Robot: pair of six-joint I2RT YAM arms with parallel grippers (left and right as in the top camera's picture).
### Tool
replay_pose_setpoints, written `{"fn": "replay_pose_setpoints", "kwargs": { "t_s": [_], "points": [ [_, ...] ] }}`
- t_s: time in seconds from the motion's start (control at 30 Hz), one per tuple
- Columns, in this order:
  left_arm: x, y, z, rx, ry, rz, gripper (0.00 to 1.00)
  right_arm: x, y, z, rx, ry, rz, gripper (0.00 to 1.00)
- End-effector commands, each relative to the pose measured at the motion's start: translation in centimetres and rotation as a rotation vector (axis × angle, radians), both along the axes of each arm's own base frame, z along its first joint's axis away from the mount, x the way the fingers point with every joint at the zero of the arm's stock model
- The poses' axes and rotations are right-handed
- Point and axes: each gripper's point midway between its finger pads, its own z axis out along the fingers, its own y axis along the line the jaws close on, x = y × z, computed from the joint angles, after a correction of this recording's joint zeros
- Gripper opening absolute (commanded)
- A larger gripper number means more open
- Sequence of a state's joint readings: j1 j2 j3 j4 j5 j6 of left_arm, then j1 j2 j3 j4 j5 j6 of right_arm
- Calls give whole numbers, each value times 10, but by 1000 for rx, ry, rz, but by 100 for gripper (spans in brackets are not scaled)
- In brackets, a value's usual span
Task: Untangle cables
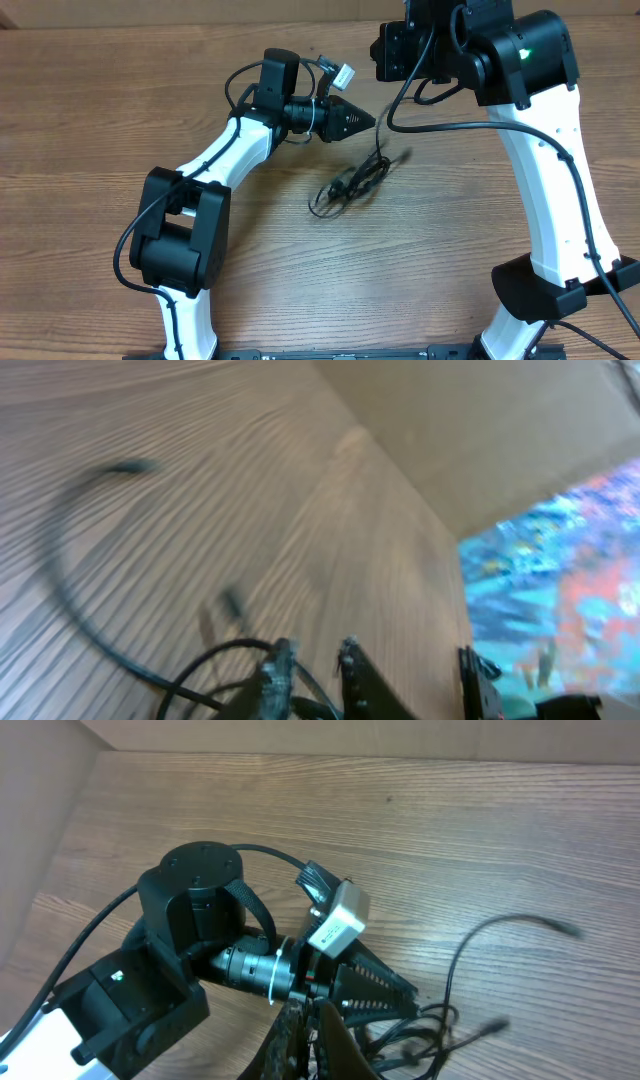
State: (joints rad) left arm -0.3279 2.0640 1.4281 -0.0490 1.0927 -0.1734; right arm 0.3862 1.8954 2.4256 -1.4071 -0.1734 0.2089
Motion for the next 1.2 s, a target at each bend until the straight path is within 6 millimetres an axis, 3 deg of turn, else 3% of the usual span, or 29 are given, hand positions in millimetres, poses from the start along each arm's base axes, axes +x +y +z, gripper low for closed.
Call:
{"fn": "replay_pose_setpoints", "kwargs": {
  "t_s": [0.0,0.5,0.6,0.67,0.7,0.73,0.83,0.93,1.07,1.17],
  "points": [
    [19,15,-17,71,19,94,29,-4,-11,23,-10,-68,-31,4],
    [23,23,-19,78,31,116,37,-3,-15,22,-29,-73,-49,4],
    [24,24,-20,81,31,119,47,-3,-17,21,-35,-70,-53,4],
    [29,27,-24,107,31,150,65,-1,-25,18,-74,-71,-88,17],
    [31,30,-27,125,34,170,70,-1,-30,16,-95,-70,-107,26],
    [37,38,-35,167,44,216,76,-1,-40,12,-137,-63,-145,45],
    [47,58,-51,257,80,313,84,-5,-57,5,-213,-39,-206,77],
    [55,82,-61,358,96,416,95,-10,-76,-2,-279,-5,-288,100],
    [63,120,-42,519,37,562,100,-23,-88,-12,-341,53,-307,100],
    [62,145,-4,628,-57,656,100,-32,-90,-20,-345,104,-313,100]
  ]
}}
